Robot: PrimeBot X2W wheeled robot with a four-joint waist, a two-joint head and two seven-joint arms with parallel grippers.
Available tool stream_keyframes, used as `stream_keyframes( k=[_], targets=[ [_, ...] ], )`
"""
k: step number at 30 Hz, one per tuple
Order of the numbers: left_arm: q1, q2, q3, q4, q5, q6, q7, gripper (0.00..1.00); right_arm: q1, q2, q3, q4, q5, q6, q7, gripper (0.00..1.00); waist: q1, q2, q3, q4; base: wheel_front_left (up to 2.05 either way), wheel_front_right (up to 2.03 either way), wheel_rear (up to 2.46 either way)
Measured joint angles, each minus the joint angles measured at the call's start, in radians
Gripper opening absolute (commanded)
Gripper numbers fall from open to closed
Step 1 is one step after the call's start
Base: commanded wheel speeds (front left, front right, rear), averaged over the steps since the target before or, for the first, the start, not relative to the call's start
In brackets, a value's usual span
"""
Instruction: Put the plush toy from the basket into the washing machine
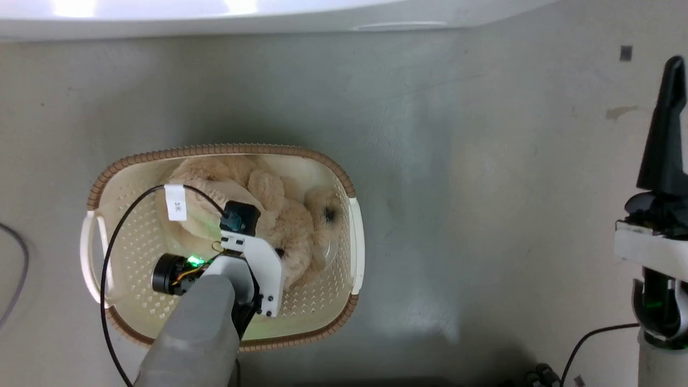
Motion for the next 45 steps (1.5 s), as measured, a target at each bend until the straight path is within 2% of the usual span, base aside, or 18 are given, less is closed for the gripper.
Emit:
stream_keyframes(
  k=[5,6,7,17,27,45],
  targets=[
    [-0.04,0.0,-0.026,0.048,-0.001,0.003,-0.028,1.0,-0.018,0.0,-0.001,-0.007,0.009,0.0,-0.011,1.0,0.0,0.0,0.035,-0.001,0.0,0.0,0.0],
    [-0.047,0.0,-0.032,0.056,-0.001,0.003,-0.031,0.27,-0.021,0.0,-0.001,-0.009,0.009,0.0,-0.013,1.0,0.0,0.0,0.042,-0.001,0.0,0.0,0.0],
    [-0.055,0.0,-0.041,0.067,0.0,0.003,-0.041,0.0,-0.023,0.0,-0.001,-0.011,0.009,0.0,-0.014,1.0,0.0,0.0,0.048,-0.002,0.0,0.0,0.0],
    [-0.112,0.007,-0.077,0.174,-0.032,-0.01,-0.085,0.0,-0.061,0.0,-0.007,-0.023,0.05,0.0,-0.035,1.0,0.0,0.0,0.073,-0.012,0.0,0.0,0.0],
    [-0.082,0.009,-0.085,0.199,-0.053,-0.02,-0.153,0.0,-0.056,0.0,-0.006,0.019,0.071,0.0,-0.04,1.0,0.0,0.0,-0.033,-0.016,0.0,0.0,0.0],
    [0.127,0.0,-0.122,0.203,-0.09,-0.046,-0.324,0.0,0.128,0.0,-0.014,0.145,0.096,0.0,-0.04,1.0,-0.0001,0.0,-0.4,0.016,0.0,0.0,0.0]
  ],
)
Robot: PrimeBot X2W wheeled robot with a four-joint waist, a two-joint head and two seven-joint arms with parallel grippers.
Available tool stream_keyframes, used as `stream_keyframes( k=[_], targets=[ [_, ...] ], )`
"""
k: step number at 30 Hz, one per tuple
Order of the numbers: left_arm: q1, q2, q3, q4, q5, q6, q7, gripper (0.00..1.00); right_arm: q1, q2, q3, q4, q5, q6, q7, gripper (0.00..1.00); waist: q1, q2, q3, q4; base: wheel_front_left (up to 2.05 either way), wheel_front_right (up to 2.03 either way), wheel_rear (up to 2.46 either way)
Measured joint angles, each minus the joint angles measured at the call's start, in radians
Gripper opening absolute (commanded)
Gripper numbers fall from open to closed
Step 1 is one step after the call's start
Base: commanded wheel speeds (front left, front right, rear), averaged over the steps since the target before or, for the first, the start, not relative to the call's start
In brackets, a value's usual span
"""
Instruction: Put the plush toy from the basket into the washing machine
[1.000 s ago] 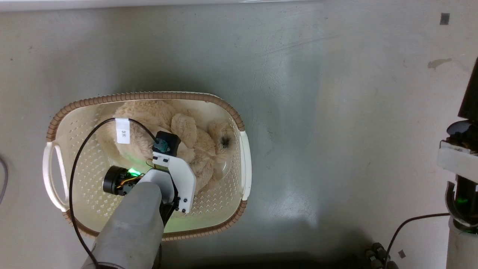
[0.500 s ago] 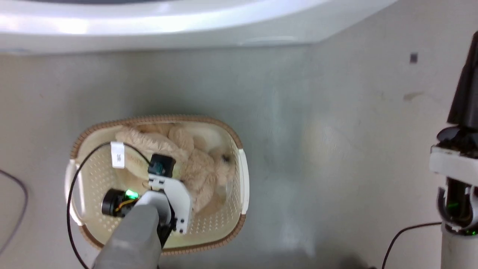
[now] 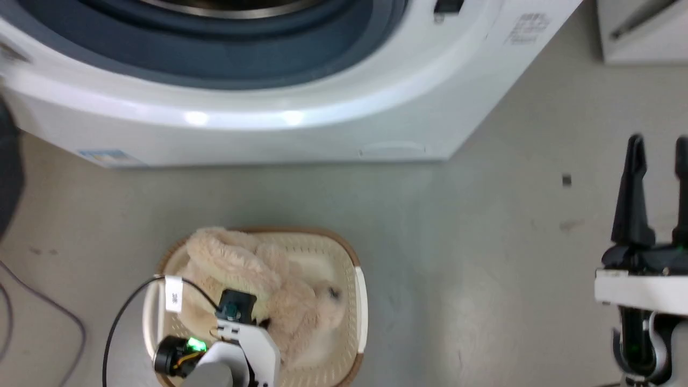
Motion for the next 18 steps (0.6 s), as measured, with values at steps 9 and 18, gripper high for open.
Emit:
stream_keyframes(
  k=[9,18],
  targets=[
    [0.083,-0.008,-0.028,-0.033,-0.007,-0.007,-0.04,0.0,0.092,0.0,-0.005,0.027,0.0,0.0,0.0,1.0,0.0,0.0,-0.175,0.03,0.0,0.0,0.0],
    [0.166,-0.008,-0.032,-0.241,-0.005,0.021,-0.047,0.0,0.156,0.0,-0.008,0.036,0.0,0.0,0.0,1.0,-0.0001,0.0,-0.302,0.063,0.0,0.0,0.0]
  ],
)
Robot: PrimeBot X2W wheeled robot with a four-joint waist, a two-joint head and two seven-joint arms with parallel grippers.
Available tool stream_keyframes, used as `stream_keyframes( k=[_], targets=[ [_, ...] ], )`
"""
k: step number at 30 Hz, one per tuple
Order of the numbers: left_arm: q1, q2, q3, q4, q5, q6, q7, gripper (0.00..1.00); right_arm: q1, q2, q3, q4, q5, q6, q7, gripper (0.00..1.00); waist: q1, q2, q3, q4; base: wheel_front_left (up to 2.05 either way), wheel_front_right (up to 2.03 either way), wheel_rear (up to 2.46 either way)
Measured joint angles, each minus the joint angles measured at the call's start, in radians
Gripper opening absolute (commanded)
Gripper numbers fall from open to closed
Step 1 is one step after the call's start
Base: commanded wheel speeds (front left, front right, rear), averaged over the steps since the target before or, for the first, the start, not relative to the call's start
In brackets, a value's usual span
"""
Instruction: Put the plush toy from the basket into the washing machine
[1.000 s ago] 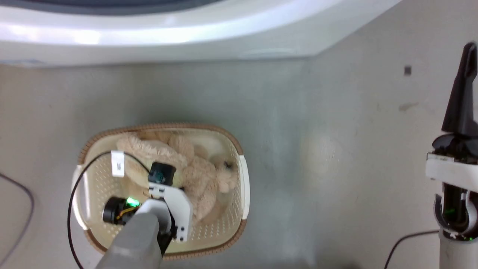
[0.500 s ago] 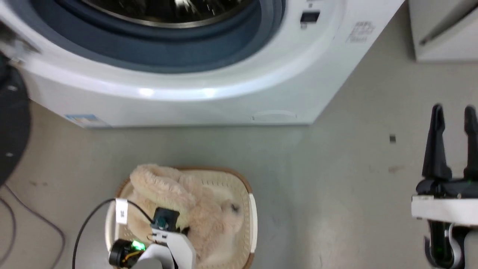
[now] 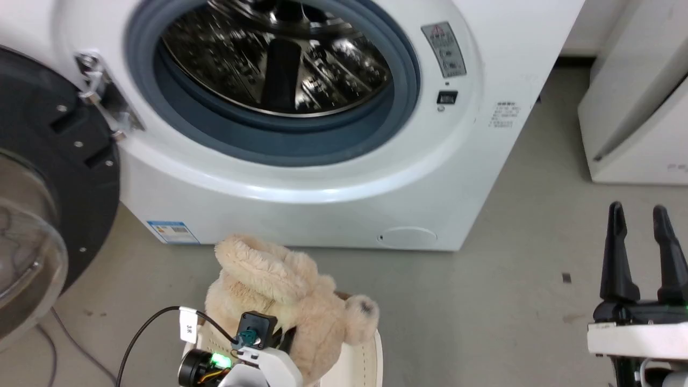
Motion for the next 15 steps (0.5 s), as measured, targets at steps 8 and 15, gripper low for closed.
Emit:
stream_keyframes(
  k=[8,15],
  targets=[
    [0.036,0.009,0.005,-0.18,0.027,0.03,0.0,0.0,0.029,0.0,0.0,0.001,0.007,0.0,0.0,1.0,0.0,0.0,-0.053,0.016,0.0,0.0,0.0],
    [0.038,0.022,0.039,-0.346,0.04,0.061,0.0,0.0,0.032,0.0,-0.002,0.001,0.01,0.0,0.0,1.0,0.0001,0.0,-0.06,0.014,0.0,0.0,0.0]
  ],
)
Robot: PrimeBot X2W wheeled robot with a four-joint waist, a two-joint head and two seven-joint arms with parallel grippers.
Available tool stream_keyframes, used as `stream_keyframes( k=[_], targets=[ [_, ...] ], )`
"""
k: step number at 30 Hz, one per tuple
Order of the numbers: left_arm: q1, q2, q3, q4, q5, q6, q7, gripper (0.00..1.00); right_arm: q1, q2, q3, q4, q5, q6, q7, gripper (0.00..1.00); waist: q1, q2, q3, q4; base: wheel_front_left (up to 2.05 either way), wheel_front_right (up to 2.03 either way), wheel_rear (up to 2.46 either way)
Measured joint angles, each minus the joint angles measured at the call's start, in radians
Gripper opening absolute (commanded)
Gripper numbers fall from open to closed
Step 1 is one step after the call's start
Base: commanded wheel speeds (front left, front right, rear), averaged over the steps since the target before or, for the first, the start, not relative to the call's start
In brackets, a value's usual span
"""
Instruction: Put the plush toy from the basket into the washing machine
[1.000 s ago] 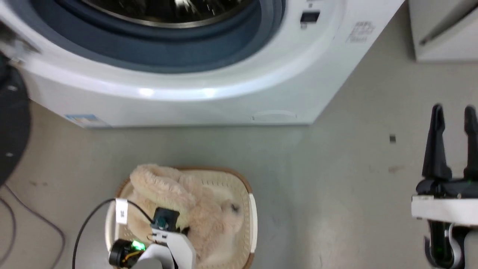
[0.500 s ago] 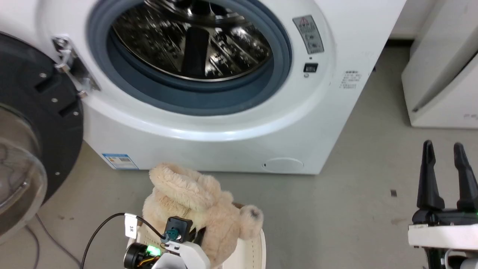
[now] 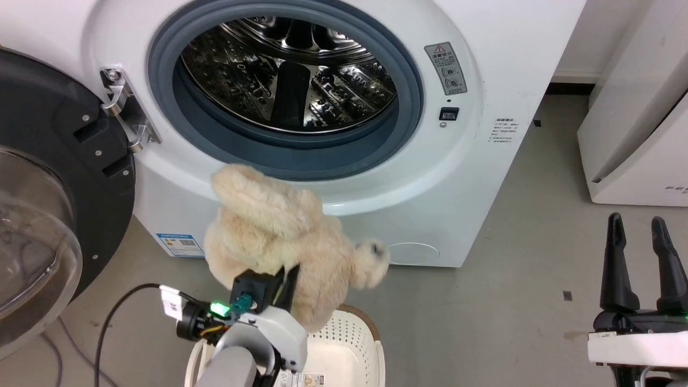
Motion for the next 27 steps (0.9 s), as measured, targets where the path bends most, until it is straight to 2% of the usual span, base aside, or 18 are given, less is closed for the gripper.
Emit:
stream_keyframes(
  k=[6,13,27],
  targets=[
    [-0.03,0.002,0.037,-0.075,0.0,0.01,0.0,0.0,-0.001,0.0,0.001,-0.004,0.008,0.0,0.0,1.0,0.0,0.0,0.018,-0.009,0.0,0.0,0.0],
    [-0.149,0.009,0.09,-0.133,0.004,0.03,0.0,0.0,-0.032,0.0,0.004,-0.018,0.009,0.0,0.0,1.0,0.0,0.0,0.079,-0.031,0.0,0.0,0.0],
    [-0.464,0.079,0.191,-0.085,0.048,0.044,0.0,0.0,-0.189,0.0,0.027,-0.06,0.026,0.0,0.0,1.0,0.0002,0.0,0.309,-0.119,0.0,0.0,0.0]
  ],
)
